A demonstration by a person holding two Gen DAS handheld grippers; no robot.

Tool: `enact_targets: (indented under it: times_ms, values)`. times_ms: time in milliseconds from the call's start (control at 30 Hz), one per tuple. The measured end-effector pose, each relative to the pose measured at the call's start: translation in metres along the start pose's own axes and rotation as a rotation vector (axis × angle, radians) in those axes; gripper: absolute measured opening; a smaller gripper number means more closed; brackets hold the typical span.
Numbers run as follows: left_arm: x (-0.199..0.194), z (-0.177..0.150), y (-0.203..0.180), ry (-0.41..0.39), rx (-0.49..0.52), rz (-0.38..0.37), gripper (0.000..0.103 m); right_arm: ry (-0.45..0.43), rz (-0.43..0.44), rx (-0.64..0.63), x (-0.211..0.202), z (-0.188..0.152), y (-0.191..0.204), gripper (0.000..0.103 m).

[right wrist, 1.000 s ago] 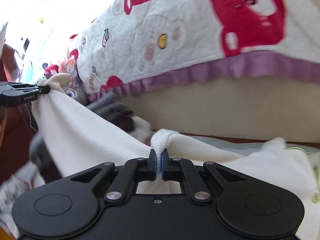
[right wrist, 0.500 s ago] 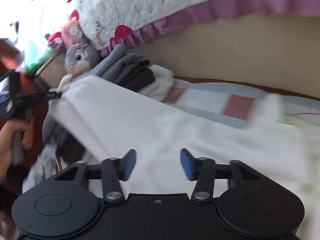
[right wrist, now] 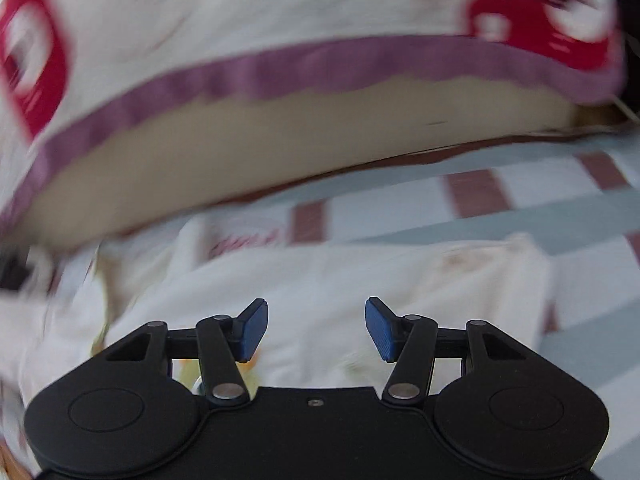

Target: Fold clothes

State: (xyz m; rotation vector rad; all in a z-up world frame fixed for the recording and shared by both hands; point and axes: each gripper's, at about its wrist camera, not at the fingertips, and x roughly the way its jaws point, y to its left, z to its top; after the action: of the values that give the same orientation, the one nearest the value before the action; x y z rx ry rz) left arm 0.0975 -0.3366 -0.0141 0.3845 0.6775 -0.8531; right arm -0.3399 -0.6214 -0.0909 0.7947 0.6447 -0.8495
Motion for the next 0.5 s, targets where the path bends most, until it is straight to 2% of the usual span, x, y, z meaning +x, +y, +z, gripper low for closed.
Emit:
enact_targets:
  times_ms: [100,233,267,300,400,500]
  values:
    - [0.032,0.000,-0.060,0.024,0.060,-0.083,0.069,0.000,-0.056,0.103,-0.002,-0.001,-0.029,0.060]
    - [0.063,0.001,-0.141,0.034,0.127,-0.170,0.069,0.037,-0.199,0.158,-0.001,0.002,-0.083,0.063]
    - [0.070,0.003,-0.159,0.039,0.138,-0.194,0.069,0.046,-0.205,0.207,0.000,0.003,-0.099,0.063]
    - [0.076,0.006,-0.174,0.041,0.153,-0.217,0.069,0.054,-0.201,0.261,0.002,0.002,-0.115,0.063]
    - [0.097,0.013,-0.216,0.045,0.203,-0.240,0.070,0.073,-0.108,0.406,0.010,0.000,-0.152,0.063]
    - [0.124,0.022,-0.247,0.082,0.229,-0.209,0.070,0.099,-0.062,0.405,0.022,0.000,-0.156,0.064]
